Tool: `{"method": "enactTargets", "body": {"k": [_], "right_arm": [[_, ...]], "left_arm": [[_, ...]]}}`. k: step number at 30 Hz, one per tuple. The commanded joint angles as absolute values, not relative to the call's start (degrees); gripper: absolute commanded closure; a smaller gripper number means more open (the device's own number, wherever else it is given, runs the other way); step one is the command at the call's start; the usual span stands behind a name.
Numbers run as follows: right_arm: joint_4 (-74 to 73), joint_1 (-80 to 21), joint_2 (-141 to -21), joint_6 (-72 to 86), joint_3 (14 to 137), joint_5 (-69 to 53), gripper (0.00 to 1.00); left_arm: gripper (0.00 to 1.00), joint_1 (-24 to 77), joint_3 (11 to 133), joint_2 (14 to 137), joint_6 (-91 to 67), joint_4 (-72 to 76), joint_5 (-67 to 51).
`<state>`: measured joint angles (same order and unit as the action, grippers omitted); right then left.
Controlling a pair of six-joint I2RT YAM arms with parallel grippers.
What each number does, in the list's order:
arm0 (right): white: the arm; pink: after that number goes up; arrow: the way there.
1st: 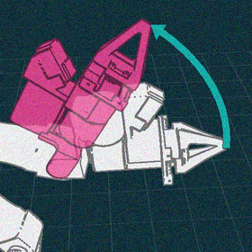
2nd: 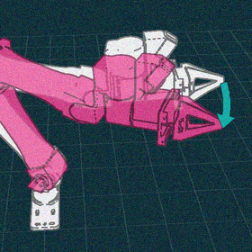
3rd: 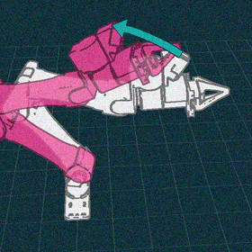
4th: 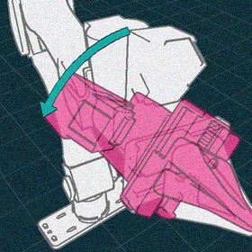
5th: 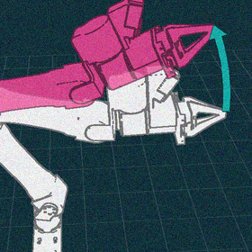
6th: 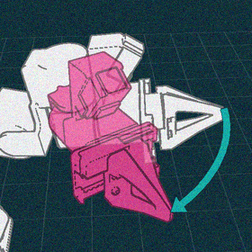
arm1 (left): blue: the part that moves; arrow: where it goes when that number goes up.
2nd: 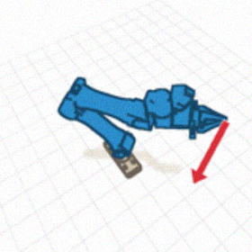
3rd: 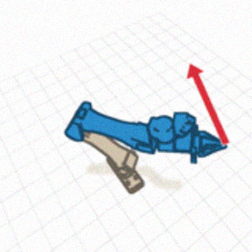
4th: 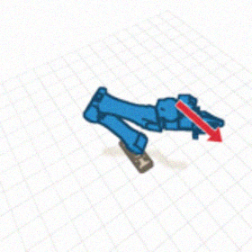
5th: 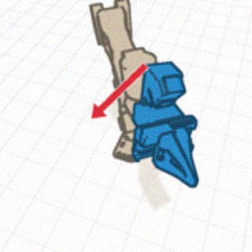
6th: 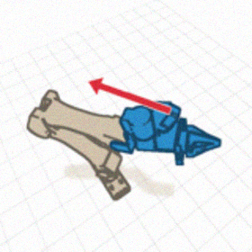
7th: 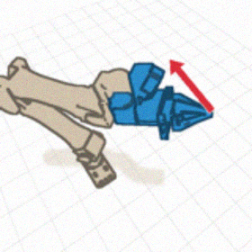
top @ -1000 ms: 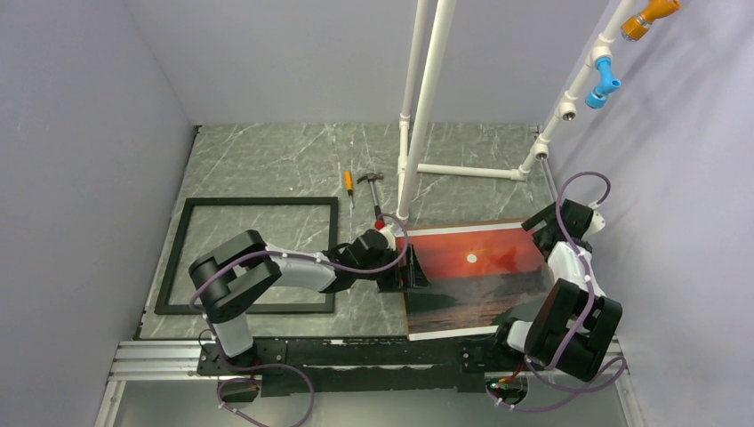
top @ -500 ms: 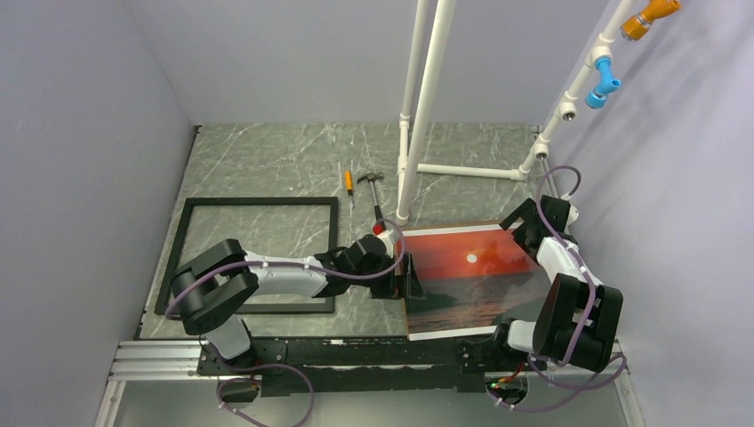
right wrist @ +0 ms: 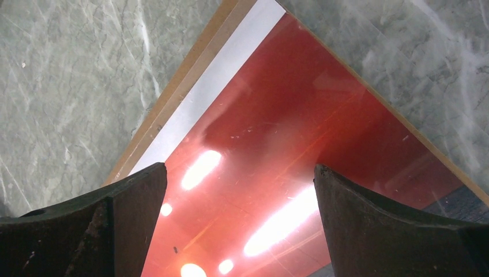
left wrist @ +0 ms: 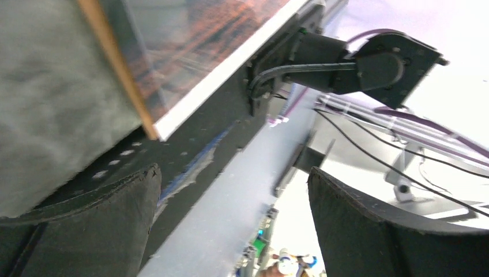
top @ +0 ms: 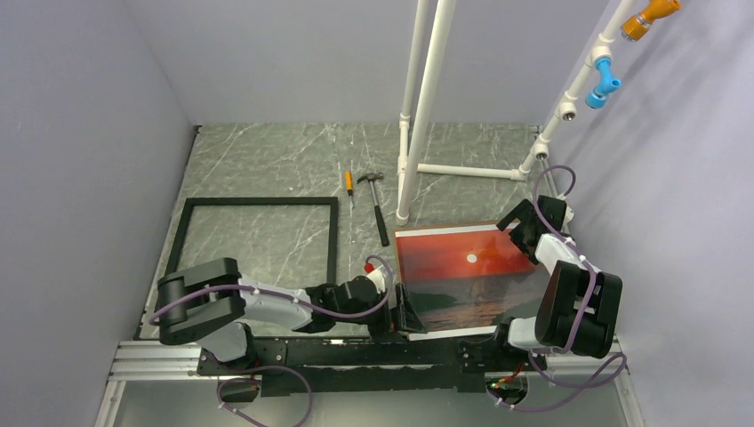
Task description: Take the photo out of the frame
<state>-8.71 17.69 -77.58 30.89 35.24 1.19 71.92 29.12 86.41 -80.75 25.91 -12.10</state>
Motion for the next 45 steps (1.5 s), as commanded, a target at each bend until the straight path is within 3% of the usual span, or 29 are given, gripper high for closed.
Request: {"method": "enactTargets", "body": {"k": [1,7,19,37,45], "right_arm": [[-5.7,17.6,-77.3,30.2,35.3,0.3,0.01],[-5.1,17.5,-76.0,30.1,34.5,0.3,0.01],[-4.3,17.6,-74.5,30.1,33.5,0.3,0.01],[-3.5,17.6,-74.4,30.4,32.9,0.3,0.01],[-3.5,17.5,-73.8,30.3,32.8,0.3,0.01]], "left_arm": [[0.01,75.8,29.8,91.2,-91.3,42.1,-9.3],[0.03,78.7,27.6,96.7,-98.1,50.2,-5.0],[0.04,83.2,28.2,88.3,-97.0,33.5,15.8],[0.06,85.0,30.9,90.8,-102.9,27.2,15.3],[0.13,85.0,31.0,92.8,-102.3,31.3,16.7]]}}
